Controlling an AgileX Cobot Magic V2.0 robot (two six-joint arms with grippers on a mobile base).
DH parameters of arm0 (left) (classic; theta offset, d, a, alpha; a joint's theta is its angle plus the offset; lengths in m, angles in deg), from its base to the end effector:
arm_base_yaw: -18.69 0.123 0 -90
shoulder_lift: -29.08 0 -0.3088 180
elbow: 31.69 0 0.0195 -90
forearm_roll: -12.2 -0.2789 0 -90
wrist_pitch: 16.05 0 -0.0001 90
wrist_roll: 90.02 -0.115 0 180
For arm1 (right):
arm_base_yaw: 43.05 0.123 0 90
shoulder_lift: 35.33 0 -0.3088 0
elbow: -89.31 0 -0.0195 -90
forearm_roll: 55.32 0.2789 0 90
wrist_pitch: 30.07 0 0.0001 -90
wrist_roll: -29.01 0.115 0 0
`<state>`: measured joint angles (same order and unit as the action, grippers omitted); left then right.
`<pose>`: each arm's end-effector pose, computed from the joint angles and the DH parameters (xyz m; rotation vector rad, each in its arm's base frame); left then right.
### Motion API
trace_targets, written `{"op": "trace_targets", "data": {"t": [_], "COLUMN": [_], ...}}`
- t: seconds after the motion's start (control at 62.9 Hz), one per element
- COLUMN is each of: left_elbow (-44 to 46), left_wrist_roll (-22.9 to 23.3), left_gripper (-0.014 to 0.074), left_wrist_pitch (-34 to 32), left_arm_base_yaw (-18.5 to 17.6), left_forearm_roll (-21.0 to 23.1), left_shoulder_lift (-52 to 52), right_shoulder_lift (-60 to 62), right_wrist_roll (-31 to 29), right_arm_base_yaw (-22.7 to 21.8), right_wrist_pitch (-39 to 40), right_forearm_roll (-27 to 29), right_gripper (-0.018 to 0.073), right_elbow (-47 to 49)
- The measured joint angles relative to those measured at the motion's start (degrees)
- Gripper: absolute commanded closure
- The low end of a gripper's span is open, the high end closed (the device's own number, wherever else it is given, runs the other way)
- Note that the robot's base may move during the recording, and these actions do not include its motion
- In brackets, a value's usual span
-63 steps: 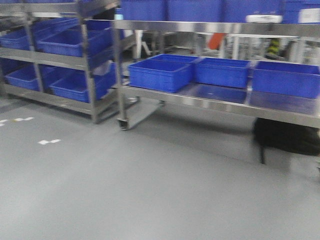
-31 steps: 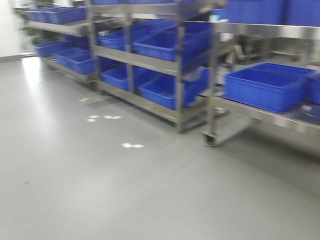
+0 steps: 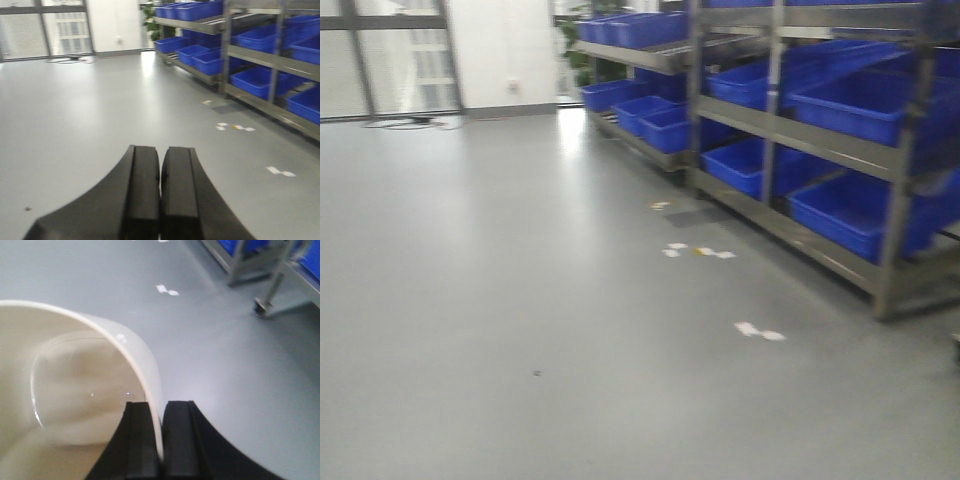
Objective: Move white bin to right shelf second layer
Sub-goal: 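Drive past the blue crate racks toward the roller shelf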
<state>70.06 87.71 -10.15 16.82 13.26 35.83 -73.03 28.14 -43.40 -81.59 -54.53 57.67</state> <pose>0.0844 -0.0030 0.2011 0.0442 1.5859 -0.0104 0.1084 0.0006 0.3694 -0.0070 2.1093 0.0038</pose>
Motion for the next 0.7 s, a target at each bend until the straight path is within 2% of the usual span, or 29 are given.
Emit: {"op": "trace_targets", "data": {"t": [0.7], "left_elbow": [0.00], "left_wrist_roll": [0.00], "left_gripper": [0.0512], "left_wrist_pitch": [0.00], "left_arm_base_yaw": [0.00], "left_forearm_roll": [0.00], "left_shoulder_lift": [0.00], "right_shoulder_lift": [0.00], "right_wrist_roll": [0.00], "right_arm_base_yaw": [0.00], "right_wrist_pitch": [0.00], "right_forearm_roll": [0.00], "right_gripper": [0.0504], "right_elbow": [0.00]}}
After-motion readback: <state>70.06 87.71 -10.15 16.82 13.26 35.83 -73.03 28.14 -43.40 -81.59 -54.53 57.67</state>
